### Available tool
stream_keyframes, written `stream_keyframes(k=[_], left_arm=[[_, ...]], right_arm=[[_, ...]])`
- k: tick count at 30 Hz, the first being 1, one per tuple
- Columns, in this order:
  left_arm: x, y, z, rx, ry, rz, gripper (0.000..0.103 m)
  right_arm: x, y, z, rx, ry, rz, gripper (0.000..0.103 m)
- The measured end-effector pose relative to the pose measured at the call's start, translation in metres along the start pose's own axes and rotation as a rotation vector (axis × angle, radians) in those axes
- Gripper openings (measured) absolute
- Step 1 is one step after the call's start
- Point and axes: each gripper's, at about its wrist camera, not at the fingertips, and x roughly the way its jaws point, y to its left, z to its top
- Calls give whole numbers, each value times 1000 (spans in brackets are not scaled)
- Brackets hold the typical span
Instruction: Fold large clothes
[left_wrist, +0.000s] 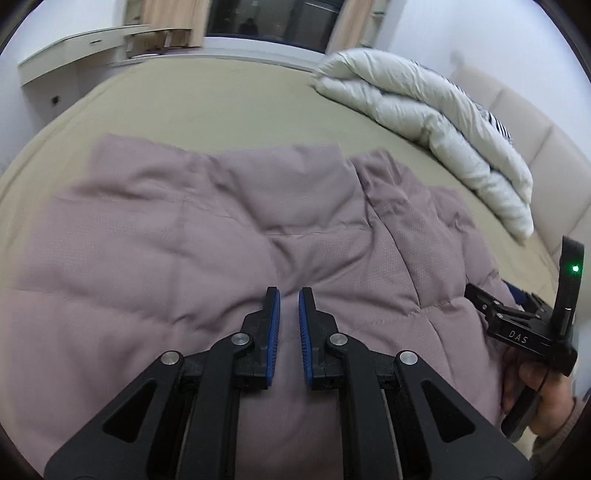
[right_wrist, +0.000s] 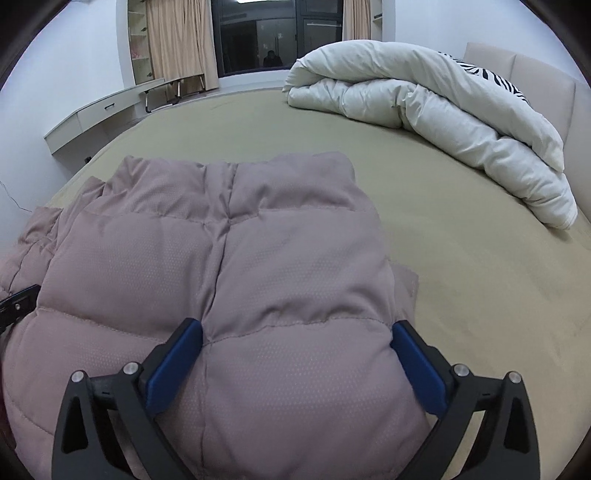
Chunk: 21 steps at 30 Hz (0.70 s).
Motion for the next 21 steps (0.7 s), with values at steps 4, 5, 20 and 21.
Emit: stream_keyframes(k=[4, 5, 20, 21], left_arm=[[-52, 30, 7, -43, -150, 97, 10], [-51, 38, 9, -41, -148, 123, 10], [-3, 63, -22, 2, -75, 214, 10], [-3, 62, -22, 4, -76, 217, 10]], right_arm=[[-53, 15, 9, 91, -80, 68, 96], [-62, 25, 12, 82, -103, 85, 100], [-94, 35, 23, 122, -226, -196, 98], [-101, 26, 25, 162, -236, -186, 98]])
